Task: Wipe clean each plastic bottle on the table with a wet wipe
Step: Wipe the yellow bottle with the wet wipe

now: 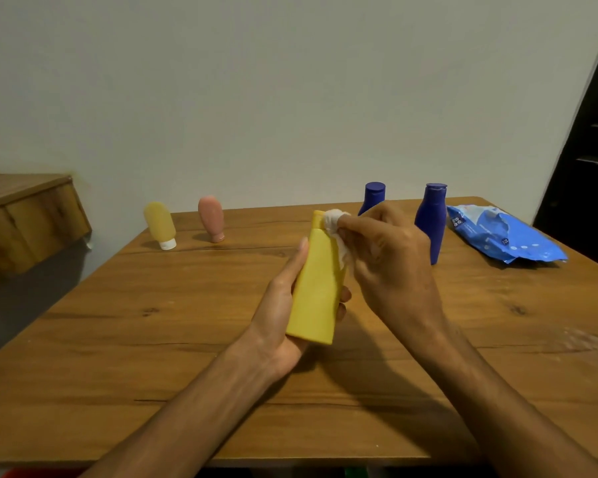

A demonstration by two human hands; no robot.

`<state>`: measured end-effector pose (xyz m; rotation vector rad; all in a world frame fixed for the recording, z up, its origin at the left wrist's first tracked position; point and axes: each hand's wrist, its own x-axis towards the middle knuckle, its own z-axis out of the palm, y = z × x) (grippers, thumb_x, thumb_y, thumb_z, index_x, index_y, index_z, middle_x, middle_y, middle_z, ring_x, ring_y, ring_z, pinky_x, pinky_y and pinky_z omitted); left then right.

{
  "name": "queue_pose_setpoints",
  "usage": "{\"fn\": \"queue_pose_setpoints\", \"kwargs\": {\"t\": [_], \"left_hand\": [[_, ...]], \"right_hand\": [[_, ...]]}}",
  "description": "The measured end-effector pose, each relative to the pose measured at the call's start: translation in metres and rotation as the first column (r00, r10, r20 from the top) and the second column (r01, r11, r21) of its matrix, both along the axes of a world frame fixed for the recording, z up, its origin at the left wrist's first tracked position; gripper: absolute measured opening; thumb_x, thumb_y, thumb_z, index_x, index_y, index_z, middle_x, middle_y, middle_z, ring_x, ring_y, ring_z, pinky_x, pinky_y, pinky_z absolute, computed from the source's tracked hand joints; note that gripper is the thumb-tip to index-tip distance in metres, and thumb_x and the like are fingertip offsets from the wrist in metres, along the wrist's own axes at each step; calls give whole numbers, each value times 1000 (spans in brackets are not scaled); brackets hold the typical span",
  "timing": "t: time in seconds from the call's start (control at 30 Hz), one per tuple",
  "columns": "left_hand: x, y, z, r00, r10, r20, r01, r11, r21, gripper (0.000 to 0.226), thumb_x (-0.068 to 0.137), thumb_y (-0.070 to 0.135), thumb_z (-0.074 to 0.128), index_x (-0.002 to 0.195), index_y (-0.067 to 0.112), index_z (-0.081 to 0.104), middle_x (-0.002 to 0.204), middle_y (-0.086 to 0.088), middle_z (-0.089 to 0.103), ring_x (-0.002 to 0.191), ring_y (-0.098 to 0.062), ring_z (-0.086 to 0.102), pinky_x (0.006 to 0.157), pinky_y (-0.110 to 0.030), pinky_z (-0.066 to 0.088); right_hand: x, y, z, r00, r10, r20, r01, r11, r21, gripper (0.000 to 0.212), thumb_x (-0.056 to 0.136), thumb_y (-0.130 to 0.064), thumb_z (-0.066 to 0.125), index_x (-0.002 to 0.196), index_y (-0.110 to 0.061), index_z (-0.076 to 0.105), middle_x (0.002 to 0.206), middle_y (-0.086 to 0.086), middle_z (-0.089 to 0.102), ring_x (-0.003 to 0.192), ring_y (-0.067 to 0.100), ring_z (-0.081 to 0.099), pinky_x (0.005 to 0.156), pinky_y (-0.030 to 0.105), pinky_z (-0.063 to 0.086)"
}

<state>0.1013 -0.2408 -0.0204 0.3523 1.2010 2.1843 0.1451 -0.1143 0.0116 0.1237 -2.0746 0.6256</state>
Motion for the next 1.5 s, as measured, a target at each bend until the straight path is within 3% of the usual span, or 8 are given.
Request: {"fn": "queue_pose_setpoints", "kwargs": {"t": [0.33,0.47,0.8,1.07,1.2,1.3,1.4,1.5], "left_hand": [[3,4,-4,998,13,-60,-19,995,-99,49,84,54,62,114,16,68,93,-11,70,75,-23,65,72,-38,48],[4,3,1,1000,9,-22,-10,1000,-18,53,84,52,61,118,13,66,87,-9,69,70,-20,62,67,-35,48],[3,3,-1,1000,12,-8,-12,999,30,56,84,55,60,120,13,66,88,-11,67,71,-21,62,64,-35,50],[1,3,-4,999,29,-22,-29,1000,-1,55,80,54,63,118,14,67,95,-11,69,76,-22,64,72,-37,48],[-1,2,-7,998,61,18,-61,998,-5,55,81,55,64,122,19,67,116,-15,68,108,-32,61,95,-48,45],[-5,1,-7,994,88,71,-91,995,32,56,81,58,61,119,17,69,116,-15,69,117,-34,60,106,-51,39],[-8,-3,1,993,92,74,-99,991,89,58,86,61,54,112,12,69,101,-13,71,95,-28,69,85,-46,52],[-11,-7,5,990,82,115,-92,992,88,63,85,65,53,112,9,67,88,-13,71,80,-27,71,74,-43,54]], "right_hand": [[1,-1,8,999,32,-38,-28,993,114,32,86,-31,52,106,-12,69,93,6,58,81,19,57,61,38,53],[1,6,7,997,-55,-45,58,996,72,24,83,-17,64,106,-12,69,93,5,60,79,18,57,63,40,53],[7,1,9,997,-79,12,79,997,-3,27,81,-14,66,108,-11,68,97,5,62,84,14,55,66,17,46],[4,-2,9,998,-62,-6,62,995,73,26,81,-12,66,107,-10,68,97,8,61,83,23,59,63,37,54],[8,-17,2,999,-11,42,2,974,225,24,77,-11,70,101,-8,69,95,12,61,80,26,58,61,33,50],[13,-25,2,998,8,68,-23,975,222,22,75,-9,74,96,-10,71,90,8,63,78,22,59,60,29,49],[18,-31,3,989,40,142,-76,965,252,18,75,-12,76,92,-13,72,89,3,63,77,19,59,60,31,53],[22,-36,7,940,82,331,-190,933,307,24,79,-18,71,103,-17,70,102,-2,61,90,14,58,76,30,53]]}}
